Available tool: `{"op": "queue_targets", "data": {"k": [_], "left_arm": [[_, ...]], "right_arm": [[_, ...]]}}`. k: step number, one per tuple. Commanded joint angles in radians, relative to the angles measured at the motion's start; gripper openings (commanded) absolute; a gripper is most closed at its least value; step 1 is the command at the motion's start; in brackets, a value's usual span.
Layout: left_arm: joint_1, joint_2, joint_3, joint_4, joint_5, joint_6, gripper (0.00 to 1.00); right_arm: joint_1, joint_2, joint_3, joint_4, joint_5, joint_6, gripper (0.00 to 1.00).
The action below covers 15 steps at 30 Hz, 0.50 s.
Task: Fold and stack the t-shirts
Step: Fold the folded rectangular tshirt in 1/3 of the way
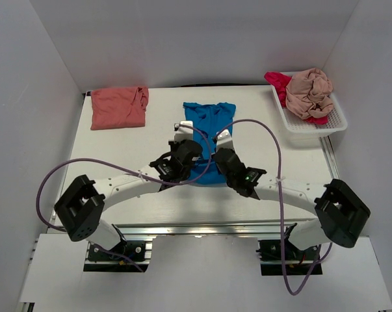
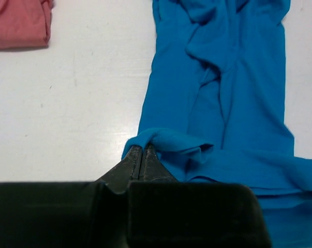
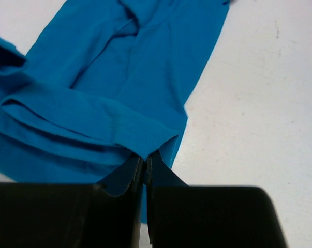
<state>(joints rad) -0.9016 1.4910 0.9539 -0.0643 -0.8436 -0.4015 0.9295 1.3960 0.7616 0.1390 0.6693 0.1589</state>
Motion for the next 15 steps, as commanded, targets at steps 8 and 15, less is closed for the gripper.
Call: {"op": "queue_targets", "data": {"k": [8,15], "left_arm": [[0.059,0.087,0.132,0.100,0.038,0.070,0.00],[0.081,0.164,0.141,0.155,0.086,0.104,0.00]], "right_arm": [[-0.168,0.086,0.153,0.048,0.030,-0.051,0.00],[-0.209,0.167,0.186,0.065,0.036,-0.064,0.00]]}}
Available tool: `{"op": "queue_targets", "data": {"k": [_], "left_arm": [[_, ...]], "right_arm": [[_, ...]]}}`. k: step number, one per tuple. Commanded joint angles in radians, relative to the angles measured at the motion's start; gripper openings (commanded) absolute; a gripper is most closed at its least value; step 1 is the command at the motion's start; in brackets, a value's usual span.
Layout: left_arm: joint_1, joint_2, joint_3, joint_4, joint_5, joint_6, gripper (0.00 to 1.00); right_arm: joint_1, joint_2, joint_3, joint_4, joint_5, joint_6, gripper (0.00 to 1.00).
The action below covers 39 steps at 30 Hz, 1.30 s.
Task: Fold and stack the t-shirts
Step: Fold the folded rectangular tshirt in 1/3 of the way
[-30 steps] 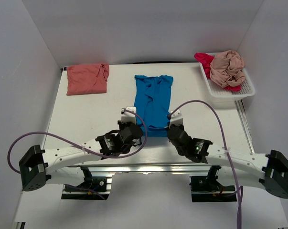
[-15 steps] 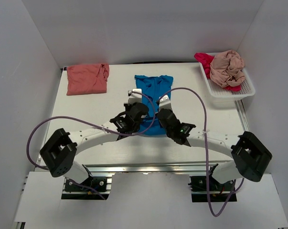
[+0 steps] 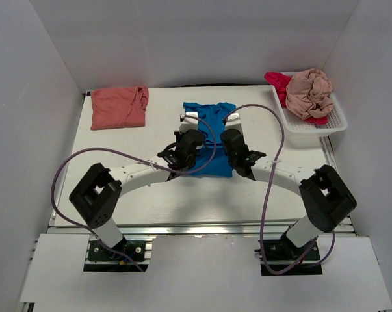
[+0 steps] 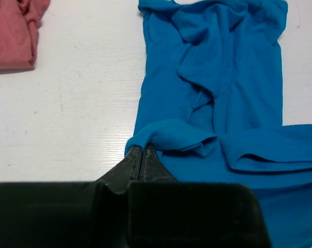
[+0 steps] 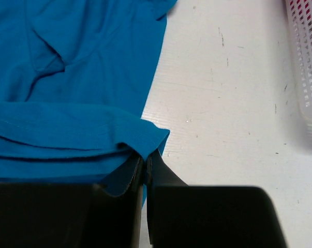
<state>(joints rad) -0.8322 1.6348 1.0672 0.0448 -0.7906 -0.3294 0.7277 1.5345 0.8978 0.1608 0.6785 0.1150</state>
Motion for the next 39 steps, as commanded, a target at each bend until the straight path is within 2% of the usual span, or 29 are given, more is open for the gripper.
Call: {"op": "queue_targets", "data": {"k": [1,14,22,23,24,25,26,27,29,30,31,34,35,39], "left_arm": [[0.016,0.031,0.028,0.073,0.040,0.036,0.00],[0.125,0.238,0.074,0.201,0.160,0.081,0.00],[0.162,0.289,0.109,0.265,0.223,0.122,0.00],[0.163,0.306,0.114,0.274,0.228,0.125,0.00],[0.174,0.318,0.134,0.282,0.234,0.124,0.01],[0.179,0.342,0.149,0.280,0.243,0.121,0.05],[0.183,0.342,0.163,0.279,0.248,0.121,0.17],[0.189,0.364,0.192,0.277,0.248,0.124,0.36],[0.189,0.364,0.211,0.296,0.254,0.153,0.57],[0.189,0.355,0.238,0.297,0.258,0.159,0.74],[0.189,0.350,0.255,0.291,0.260,0.162,0.80],[0.189,0.320,0.328,0.224,0.251,0.162,0.90],[0.189,0.306,0.330,0.208,0.240,0.150,0.90],[0.174,0.171,0.229,0.182,0.179,0.078,0.91]], "right_arm": [[-0.007,0.038,0.050,0.048,0.029,-0.018,0.00],[-0.043,0.234,0.164,0.124,0.004,-0.051,0.00],[-0.054,0.364,0.240,0.131,0.039,-0.058,0.00],[-0.056,0.375,0.251,0.126,0.055,-0.051,0.01],[-0.054,0.383,0.254,0.120,0.078,-0.032,0.17],[-0.054,0.395,0.253,0.124,0.084,-0.028,0.44],[-0.054,0.398,0.253,0.129,0.096,-0.022,0.51],[-0.056,0.398,0.245,0.144,0.114,-0.015,0.55],[-0.054,0.389,0.234,0.163,0.128,-0.015,0.58],[-0.054,0.385,0.222,0.181,0.128,-0.018,0.58],[-0.054,0.368,0.216,0.184,0.134,-0.017,0.59],[-0.054,0.314,0.201,0.181,0.124,0.001,0.59],[-0.051,0.294,0.194,0.178,0.122,0.005,0.59],[-0.024,0.176,0.135,0.177,0.139,0.014,0.58]]}}
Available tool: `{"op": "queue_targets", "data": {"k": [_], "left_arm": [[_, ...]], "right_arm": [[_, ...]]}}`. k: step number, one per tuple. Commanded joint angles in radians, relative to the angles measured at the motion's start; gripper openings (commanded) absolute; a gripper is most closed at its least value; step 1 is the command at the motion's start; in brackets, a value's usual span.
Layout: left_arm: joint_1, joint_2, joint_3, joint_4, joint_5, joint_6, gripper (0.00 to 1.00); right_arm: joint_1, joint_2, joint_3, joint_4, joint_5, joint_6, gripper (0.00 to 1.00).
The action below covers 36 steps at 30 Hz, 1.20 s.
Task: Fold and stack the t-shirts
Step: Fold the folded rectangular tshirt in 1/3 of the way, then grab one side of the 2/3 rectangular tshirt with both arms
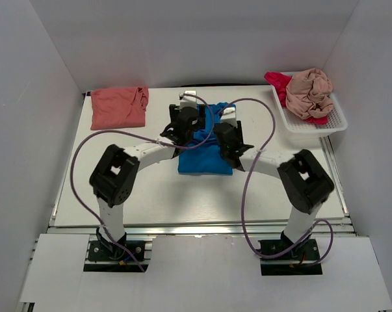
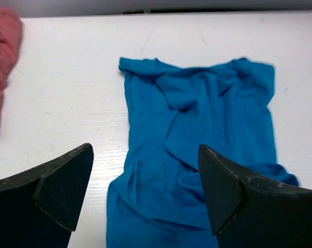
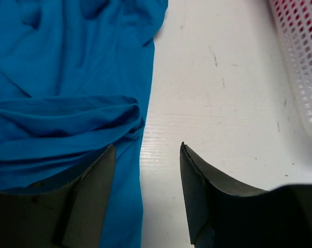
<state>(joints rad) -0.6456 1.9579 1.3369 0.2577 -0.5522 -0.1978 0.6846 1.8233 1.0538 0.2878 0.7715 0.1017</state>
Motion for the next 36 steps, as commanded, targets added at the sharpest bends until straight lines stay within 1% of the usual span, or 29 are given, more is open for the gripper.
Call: {"op": "queue_targets", "data": {"k": [1,2,4,5,6,7,9,10,11,12,14,15,16,21,26,32,36], "left_arm": [[-0.022,-0.225,-0.077,-0.037,-0.075,-0.086,0.91],[-0.031,-0.262,-0.175,-0.026,-0.080,-0.154,0.91],[-0.089,-0.330,-0.278,-0.015,-0.133,-0.212,0.92],[-0.115,-0.385,-0.363,-0.009,-0.161,-0.222,0.92],[-0.179,-0.405,-0.399,-0.012,-0.237,-0.219,0.92],[-0.215,-0.425,-0.428,-0.020,-0.286,-0.213,0.92],[-0.281,-0.467,-0.514,-0.049,-0.350,-0.230,0.92],[-0.288,-0.479,-0.542,-0.064,-0.335,-0.254,0.93],[-0.290,-0.493,-0.577,-0.061,-0.325,-0.315,0.92],[-0.293,-0.517,-0.661,-0.045,-0.289,-0.340,0.92],[-0.302,-0.543,-0.741,0.027,-0.282,-0.373,0.92],[-0.318,-0.559,-0.810,0.058,-0.282,-0.376,0.92],[-0.322,-0.562,-0.832,0.077,-0.284,-0.379,0.91],[-0.341,-0.524,-0.878,0.077,-0.330,-0.382,0.91],[-0.345,-0.490,-0.906,0.135,-0.341,-0.368,0.91],[-0.345,-0.413,-0.806,0.112,-0.357,-0.342,0.90],[-0.345,-0.375,-0.760,0.152,-0.354,-0.315,0.90]], "right_arm": [[0.033,-0.168,-0.053,0.038,0.038,0.041,0.57],[0.038,-0.200,-0.072,0.001,0.010,0.085,0.57],[0.062,-0.298,-0.124,-0.027,-0.015,0.128,0.56],[0.073,-0.332,-0.186,-0.033,-0.024,0.154,0.55],[0.101,-0.396,-0.217,-0.036,-0.032,0.164,0.54],[0.119,-0.422,-0.247,-0.036,-0.023,0.167,0.53],[0.160,-0.466,-0.310,-0.065,0.004,0.177,0.52],[0.200,-0.492,-0.324,-0.081,0.023,0.190,0.52],[0.217,-0.502,-0.336,-0.099,0.029,0.202,0.52],[0.246,-0.518,-0.365,-0.114,0.040,0.214,0.52],[0.262,-0.525,-0.397,-0.121,0.051,0.230,0.52],[0.268,-0.529,-0.420,-0.134,0.049,0.246,0.52],[0.271,-0.529,-0.431,-0.134,0.048,0.248,0.51],[0.286,-0.501,-0.454,-0.159,0.032,0.270,0.50],[0.291,-0.460,-0.460,-0.145,0.006,0.283,0.48],[0.299,-0.386,-0.405,-0.157,-0.021,0.277,0.47],[0.300,-0.354,-0.376,-0.156,-0.020,0.257,0.48]]}}
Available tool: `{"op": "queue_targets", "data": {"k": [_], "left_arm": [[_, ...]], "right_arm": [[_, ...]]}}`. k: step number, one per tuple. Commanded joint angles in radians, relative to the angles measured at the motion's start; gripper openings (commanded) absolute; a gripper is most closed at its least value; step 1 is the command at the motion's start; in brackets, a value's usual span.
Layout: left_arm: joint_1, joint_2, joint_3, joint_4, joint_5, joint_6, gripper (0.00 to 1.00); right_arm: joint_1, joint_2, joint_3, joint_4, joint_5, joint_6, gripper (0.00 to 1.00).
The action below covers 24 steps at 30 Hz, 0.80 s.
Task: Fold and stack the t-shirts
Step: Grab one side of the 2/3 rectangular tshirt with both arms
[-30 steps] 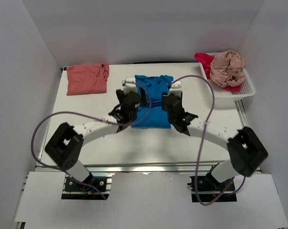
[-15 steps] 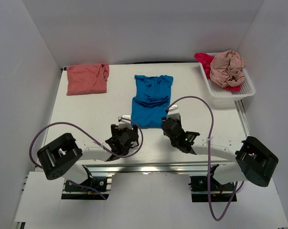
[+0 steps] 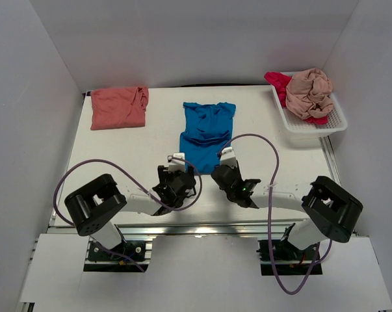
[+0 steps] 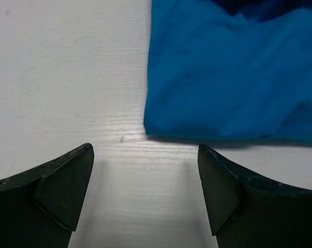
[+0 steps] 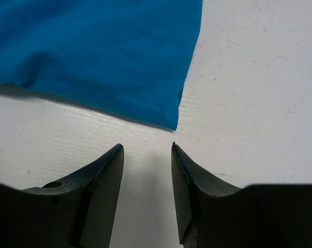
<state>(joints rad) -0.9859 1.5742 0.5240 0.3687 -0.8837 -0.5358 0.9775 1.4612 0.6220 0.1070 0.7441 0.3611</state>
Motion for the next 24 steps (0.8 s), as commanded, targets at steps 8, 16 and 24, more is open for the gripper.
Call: {"op": "queue_targets", "data": {"k": [8,16,24], "left_arm": [[-0.005,0.101,0.125,0.096,0.000,0.079,0.90],[0.010,0.113,0.079,0.174,0.018,0.097,0.90],[0.102,0.101,0.011,0.256,0.123,0.062,0.87]], "right_arm": [[0.007,0.082,0.087,0.016,0.028,-0.022,0.53],[-0.049,0.130,0.075,0.034,-0.047,-0.004,0.56],[-0.148,0.080,0.025,0.089,-0.112,0.021,0.53]]}}
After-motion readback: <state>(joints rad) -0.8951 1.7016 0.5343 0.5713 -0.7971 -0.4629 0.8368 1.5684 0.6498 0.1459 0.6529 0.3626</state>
